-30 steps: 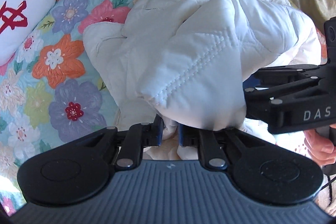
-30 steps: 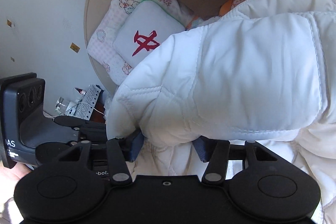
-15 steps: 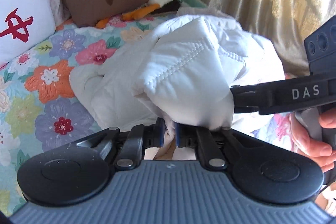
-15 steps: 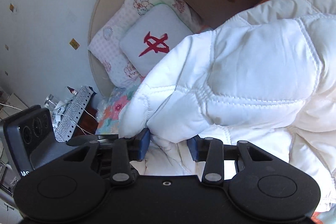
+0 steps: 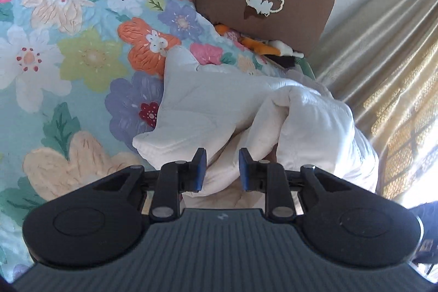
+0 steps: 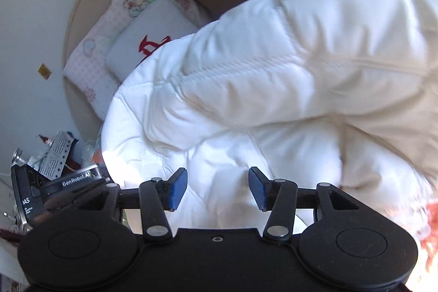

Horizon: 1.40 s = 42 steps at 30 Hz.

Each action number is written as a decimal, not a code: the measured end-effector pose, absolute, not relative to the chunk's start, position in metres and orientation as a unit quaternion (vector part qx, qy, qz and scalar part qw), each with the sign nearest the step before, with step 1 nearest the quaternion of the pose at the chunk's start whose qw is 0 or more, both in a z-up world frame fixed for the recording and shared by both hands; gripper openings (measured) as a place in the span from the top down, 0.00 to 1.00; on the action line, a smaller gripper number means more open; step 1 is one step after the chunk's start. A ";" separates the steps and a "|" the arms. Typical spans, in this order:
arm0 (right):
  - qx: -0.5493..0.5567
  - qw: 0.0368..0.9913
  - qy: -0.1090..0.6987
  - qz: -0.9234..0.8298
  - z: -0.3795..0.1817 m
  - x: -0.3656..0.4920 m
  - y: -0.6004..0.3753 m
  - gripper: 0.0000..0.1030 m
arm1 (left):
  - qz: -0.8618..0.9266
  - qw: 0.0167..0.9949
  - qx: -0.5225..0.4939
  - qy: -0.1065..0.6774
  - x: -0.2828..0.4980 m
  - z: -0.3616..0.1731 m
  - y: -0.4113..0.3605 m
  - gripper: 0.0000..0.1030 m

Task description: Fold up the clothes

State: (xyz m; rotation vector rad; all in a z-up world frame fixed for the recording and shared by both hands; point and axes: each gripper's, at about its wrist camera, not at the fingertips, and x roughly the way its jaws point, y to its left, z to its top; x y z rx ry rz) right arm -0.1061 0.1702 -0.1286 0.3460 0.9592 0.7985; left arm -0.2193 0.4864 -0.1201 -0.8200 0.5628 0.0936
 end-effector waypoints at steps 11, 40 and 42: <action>0.103 0.878 0.395 0.249 -0.095 -0.110 0.081 0.23 | 0.006 0.878 -0.393 0.275 -0.215 -0.114 0.463 0.44; -0.136 0.867 0.354 0.323 -0.086 -0.091 0.192 0.80 | -0.128 0.895 -0.311 0.292 -0.210 -0.108 0.411 0.46; -0.140 0.868 0.366 0.306 -0.097 -0.091 0.179 0.86 | -0.097 0.908 -0.316 0.258 -0.224 -0.100 0.428 0.40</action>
